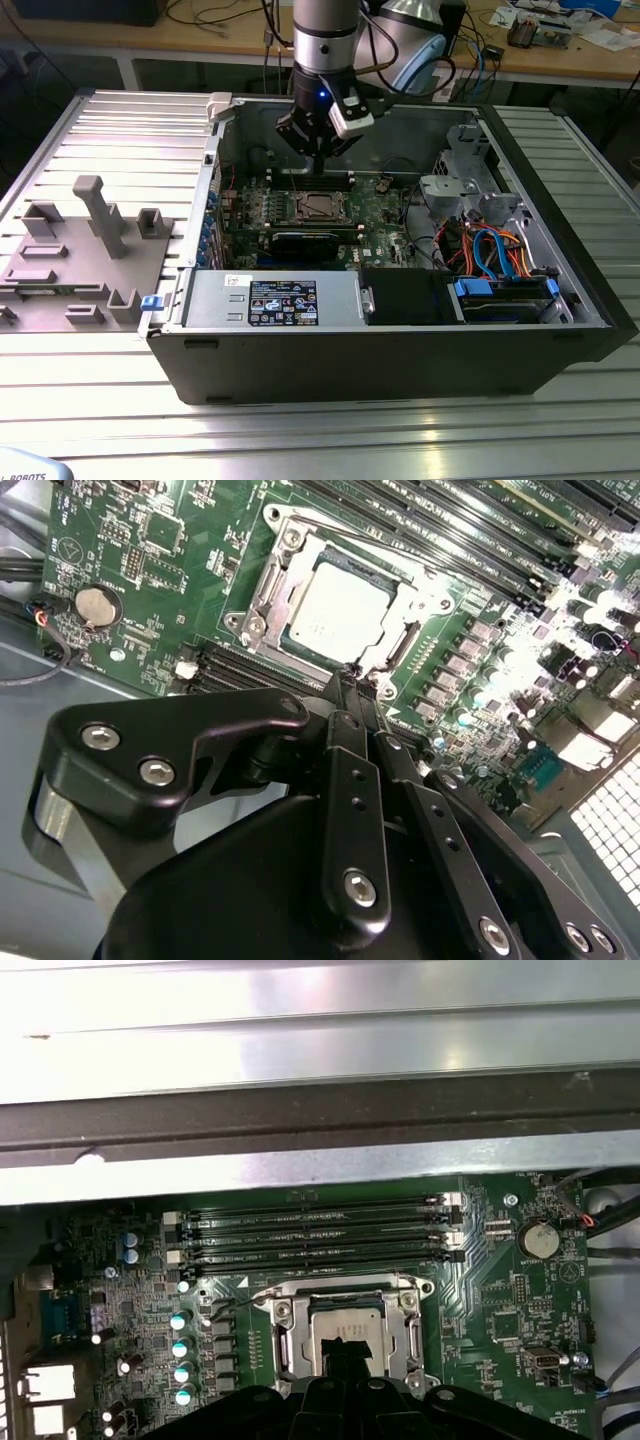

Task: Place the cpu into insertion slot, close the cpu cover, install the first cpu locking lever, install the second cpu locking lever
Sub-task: 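Install the first cpu locking lever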

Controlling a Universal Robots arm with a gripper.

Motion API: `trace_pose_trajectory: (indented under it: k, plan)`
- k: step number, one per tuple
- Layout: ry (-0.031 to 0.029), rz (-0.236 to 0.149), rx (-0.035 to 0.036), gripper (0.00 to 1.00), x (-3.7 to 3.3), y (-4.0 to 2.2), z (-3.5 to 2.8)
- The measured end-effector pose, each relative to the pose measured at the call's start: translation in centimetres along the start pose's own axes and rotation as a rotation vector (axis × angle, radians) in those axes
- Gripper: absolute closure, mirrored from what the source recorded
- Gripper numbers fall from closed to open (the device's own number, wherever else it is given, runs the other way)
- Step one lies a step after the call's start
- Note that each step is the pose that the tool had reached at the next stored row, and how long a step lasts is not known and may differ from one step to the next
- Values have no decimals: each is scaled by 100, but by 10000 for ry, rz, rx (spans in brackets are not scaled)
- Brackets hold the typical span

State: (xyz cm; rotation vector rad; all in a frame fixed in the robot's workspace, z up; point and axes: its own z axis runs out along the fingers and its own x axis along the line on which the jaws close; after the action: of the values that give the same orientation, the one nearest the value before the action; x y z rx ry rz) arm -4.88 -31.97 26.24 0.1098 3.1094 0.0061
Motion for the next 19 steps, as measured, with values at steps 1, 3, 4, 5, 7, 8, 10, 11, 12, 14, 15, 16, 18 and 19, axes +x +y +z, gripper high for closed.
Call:
trace_pose_trajectory:
  k: [1,3,4,5,7,8,10,11,12,14,15,16,18,19]
  plan:
    - [0,0,0,89,3,3,0]
    - [0,0,0,89,15,14,0]
    - [0,0,0,89,19,18,-1]
    - [-1,1,0,89,29,27,0]
    - [0,0,0,89,37,36,-1]
    - [0,1,0,89,41,40,-1]
    - [0,0,-1,89,68,80,-1]
    - [0,0,0,89,113,147,-3]
    - [-6,-1,-1,89,211,204,-7]
    - [-15,0,-1,89,251,201,-12]
    - [-15,1,-1,89,263,197,-13]
    - [-15,1,-2,89,271,190,-13]
    - [-15,0,-1,89,306,102,-15]
    - [-15,1,-1,89,321,79,-15]
